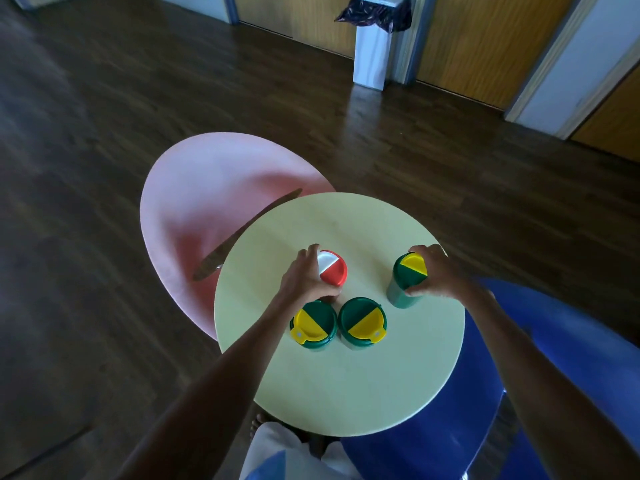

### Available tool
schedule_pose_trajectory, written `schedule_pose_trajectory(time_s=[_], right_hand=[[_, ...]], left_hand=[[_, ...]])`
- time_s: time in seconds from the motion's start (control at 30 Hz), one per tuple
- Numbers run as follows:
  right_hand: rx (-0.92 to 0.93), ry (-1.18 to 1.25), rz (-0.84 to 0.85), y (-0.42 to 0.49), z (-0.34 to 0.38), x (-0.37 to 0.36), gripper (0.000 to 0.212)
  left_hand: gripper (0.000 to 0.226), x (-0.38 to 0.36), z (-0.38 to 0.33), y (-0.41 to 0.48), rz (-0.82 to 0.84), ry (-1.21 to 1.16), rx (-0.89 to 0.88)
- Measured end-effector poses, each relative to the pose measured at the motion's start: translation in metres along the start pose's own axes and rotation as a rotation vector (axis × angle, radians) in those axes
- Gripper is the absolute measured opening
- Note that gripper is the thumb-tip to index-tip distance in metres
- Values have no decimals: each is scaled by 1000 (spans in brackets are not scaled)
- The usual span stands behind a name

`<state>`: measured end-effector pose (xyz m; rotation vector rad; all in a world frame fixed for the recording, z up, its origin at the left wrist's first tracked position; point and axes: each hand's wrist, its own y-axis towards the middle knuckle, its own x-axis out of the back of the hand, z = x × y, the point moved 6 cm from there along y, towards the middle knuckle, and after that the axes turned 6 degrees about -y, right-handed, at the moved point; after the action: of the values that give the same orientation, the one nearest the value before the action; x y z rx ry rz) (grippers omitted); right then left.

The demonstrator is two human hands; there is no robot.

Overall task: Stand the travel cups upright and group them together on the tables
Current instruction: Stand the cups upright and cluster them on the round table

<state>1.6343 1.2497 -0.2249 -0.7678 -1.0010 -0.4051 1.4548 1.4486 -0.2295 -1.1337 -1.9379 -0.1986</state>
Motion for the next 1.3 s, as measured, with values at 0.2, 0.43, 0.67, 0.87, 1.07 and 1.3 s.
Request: schedule_pose_trajectory(time_s=[0.2,0.43,0.67,0.87,1.07,1.3], right_hand=[[12,73,-66,5,30,0,94],[54,89,-72,12,82,-17,95],[93,44,-54,16,100,-31,95],[109,113,68,18,97,-31,98],[116,94,103,16,98,-34,102],[116,51,47,12,102,-33,98]], left_hand=[[94,9,6,-2,-38,-41,-11],[99,20,22,0,-42,-88,29],[96,18,24,1,11,-112,-7],[102,16,22,1,43,-70,7],[102,15,23,-3,-4,-63,1],[95,15,22,-5,30,-54,-48]])
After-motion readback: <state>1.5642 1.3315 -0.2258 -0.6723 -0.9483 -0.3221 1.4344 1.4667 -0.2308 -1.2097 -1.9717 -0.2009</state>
